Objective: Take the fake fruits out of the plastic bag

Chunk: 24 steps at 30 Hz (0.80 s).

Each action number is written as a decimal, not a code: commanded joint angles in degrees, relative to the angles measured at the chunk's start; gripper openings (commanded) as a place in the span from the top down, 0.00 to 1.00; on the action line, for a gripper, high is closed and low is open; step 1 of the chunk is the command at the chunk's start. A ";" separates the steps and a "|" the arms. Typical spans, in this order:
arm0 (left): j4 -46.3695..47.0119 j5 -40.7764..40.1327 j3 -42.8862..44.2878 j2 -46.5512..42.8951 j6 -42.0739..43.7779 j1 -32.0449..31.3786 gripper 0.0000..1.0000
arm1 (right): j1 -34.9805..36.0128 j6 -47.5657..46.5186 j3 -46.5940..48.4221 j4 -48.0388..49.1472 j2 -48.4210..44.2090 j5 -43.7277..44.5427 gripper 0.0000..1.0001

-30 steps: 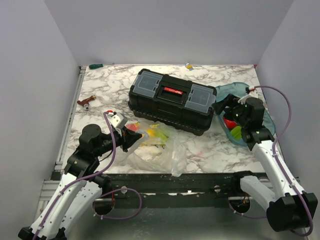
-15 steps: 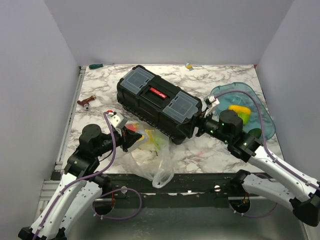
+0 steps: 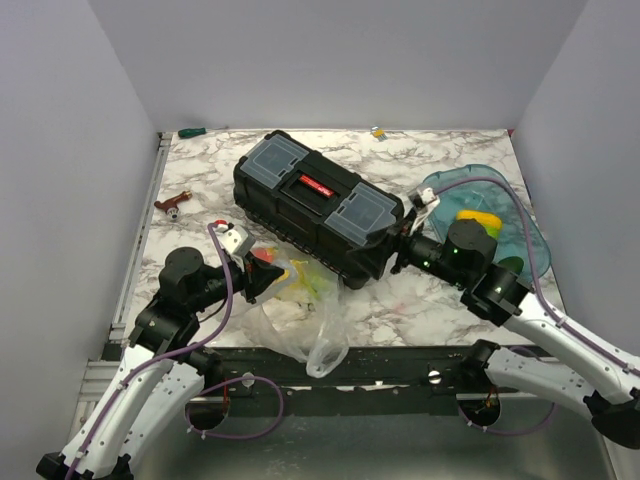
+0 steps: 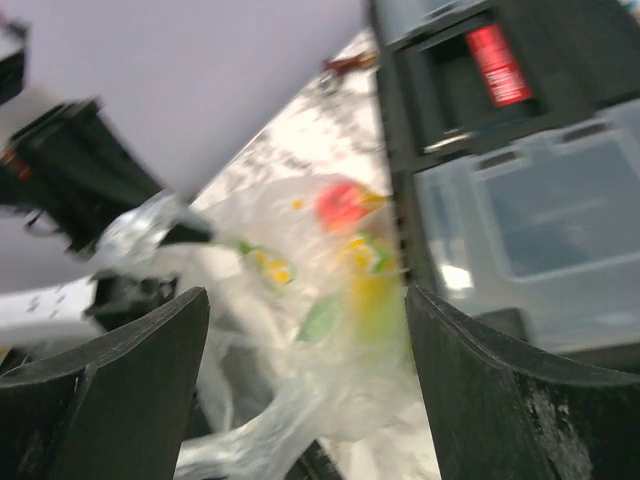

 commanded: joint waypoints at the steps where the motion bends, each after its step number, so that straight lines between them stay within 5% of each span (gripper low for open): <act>1: 0.07 -0.21 1.04 -0.44 0.25 0.29 1.00 | 7.59 -0.04 -0.15 6.15 3.35 -10.57 0.18; 8: -0.17 -1.35 1.04 -1.23 0.25 0.49 1.00 | 25.64 -4.05 2.88 5.95 19.91 3.31 0.26; 13: -0.27 -2.31 1.06 -2.13 0.34 0.56 1.00 | 25.67 -0.45 -1.10 10.51 24.73 14.90 0.25; 20: -0.05 -1.70 0.90 -2.24 0.25 0.56 1.00 | 24.84 2.82 -1.59 7.43 23.21 35.60 0.02; 24: -0.06 -1.56 0.88 -2.19 0.25 0.56 1.00 | 20.80 4.81 -1.78 5.52 22.45 40.69 0.01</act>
